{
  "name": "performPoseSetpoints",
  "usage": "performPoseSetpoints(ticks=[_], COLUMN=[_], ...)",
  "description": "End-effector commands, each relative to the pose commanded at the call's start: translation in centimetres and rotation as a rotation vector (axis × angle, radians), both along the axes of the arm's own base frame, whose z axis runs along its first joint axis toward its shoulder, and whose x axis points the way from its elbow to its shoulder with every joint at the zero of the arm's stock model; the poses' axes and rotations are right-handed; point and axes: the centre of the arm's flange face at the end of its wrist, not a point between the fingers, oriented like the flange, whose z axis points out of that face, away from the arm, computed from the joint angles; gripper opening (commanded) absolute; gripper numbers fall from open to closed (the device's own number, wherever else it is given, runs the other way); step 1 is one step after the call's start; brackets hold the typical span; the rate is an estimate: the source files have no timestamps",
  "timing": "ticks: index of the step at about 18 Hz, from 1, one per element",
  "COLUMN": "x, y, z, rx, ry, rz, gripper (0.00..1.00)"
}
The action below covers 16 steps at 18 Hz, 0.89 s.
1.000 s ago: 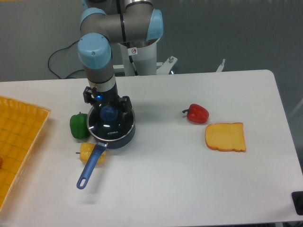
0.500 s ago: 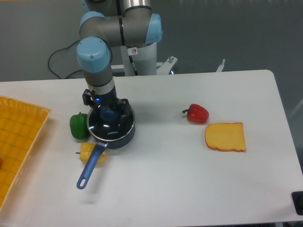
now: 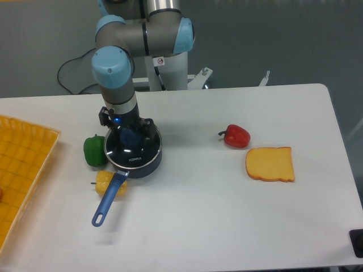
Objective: Open the lid
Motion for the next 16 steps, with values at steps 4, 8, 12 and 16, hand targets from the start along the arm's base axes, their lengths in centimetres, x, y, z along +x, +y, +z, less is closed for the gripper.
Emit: performPoseSetpoints(ticks=[4, 8, 12, 16], x=[-0.07, -0.14, -0.24, -0.44], y=[-0.06, 0.01, 0.18, 0.47], z=[-0.02, -0.18, -0.21, 0.02], rx=[-0.007, -0.01, -0.009, -0.005], ry=[0.007, 0.006, 0.005, 0.007], rz=[-0.001, 0.002, 0.003, 0.005], gripper=[0.98, 0.89, 0.77, 0.67])
